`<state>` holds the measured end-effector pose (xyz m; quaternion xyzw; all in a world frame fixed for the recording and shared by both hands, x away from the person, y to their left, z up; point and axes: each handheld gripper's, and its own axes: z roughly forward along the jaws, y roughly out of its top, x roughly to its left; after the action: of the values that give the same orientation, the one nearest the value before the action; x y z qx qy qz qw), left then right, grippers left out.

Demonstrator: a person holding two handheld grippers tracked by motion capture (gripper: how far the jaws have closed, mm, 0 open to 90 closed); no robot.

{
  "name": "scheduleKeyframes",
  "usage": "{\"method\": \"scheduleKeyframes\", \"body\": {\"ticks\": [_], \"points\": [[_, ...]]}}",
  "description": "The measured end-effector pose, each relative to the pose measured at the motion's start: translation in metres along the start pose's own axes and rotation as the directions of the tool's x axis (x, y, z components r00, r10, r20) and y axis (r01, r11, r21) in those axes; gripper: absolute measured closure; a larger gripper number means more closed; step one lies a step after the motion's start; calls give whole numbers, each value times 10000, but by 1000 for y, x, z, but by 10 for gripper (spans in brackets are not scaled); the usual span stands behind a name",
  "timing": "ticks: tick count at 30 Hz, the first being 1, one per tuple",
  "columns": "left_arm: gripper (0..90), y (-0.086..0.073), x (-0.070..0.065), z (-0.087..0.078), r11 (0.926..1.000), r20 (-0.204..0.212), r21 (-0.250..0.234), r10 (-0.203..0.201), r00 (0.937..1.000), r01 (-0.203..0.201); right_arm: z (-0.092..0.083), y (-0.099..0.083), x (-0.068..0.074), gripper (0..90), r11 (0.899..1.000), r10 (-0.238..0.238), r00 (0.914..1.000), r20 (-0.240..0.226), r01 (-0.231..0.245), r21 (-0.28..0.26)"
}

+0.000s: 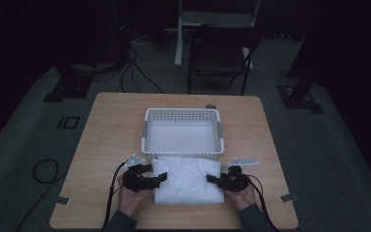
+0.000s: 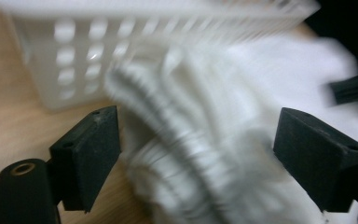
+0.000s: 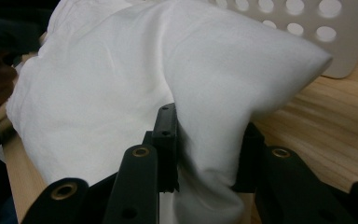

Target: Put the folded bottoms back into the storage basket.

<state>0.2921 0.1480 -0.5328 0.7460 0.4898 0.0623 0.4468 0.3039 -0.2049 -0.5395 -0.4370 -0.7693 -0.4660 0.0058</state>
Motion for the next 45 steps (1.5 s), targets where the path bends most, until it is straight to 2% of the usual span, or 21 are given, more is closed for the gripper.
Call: {"method": "scheduleKeyframes", "body": {"ticks": [2,4,6,9,11,12,14,17,21,23,25,31,33,45], "points": [[120,-3,2,6,9998,-199,217,-7,9998,11,0,0,0,694,10000,-47,10000,27,47,34],[120,-4,5,9,9992,-96,401,25,10000,-21,1,0,1,693,9999,-130,9999,108,129,78],[122,-5,7,10,9991,6,411,-123,9999,122,2,1,1,692,9998,-175,9997,172,173,113],[132,-8,12,15,9985,398,481,-284,9988,265,3,1,2,691,9995,-238,9993,298,232,194],[150,-9,15,16,9979,784,496,-459,9959,421,4,1,3,690,9994,-270,9990,356,262,240],[186,-10,16,17,9976,1118,443,-575,9921,528,4,2,3,690,9993,-284,9989,373,275,257],[234,-11,16,18,9971,1387,442,-678,9880,622,4,2,3,689,9991,-318,9987,402,306,287],[371,-11,15,17,9979,1800,357,-588,9819,532,5,1,3,689,9990,-338,9985,432,325,310],[520,-8,7,12,9995,1586,311,-137,9873,89,5,1,3,690,9990,-349,9984,443,336,289],[560,-6,3,9,9996,1464,262,43,9892,-82,4,1,3,691,9989,-421,9981,448,411,222],[581,-5,2,6,9997,1493,214,57,9888,-90,2,1,4,692,9991,-397,9983,416,390,166],[607,-3,-2,-3,9997,1720,96,204,9849,-224,-3,2,9,696,9984,-562,9976,405,561,13],[611,-3,-4,-6,9999,1824,26,153,9831,-161,-5,2,10,697,9982,-600,9974,412,601,-28],[619,5,-14,-25,9982,1972,-493,442,9794,-351,-17,6,20,701,9954,-865,9954,400,880,-368]]}}
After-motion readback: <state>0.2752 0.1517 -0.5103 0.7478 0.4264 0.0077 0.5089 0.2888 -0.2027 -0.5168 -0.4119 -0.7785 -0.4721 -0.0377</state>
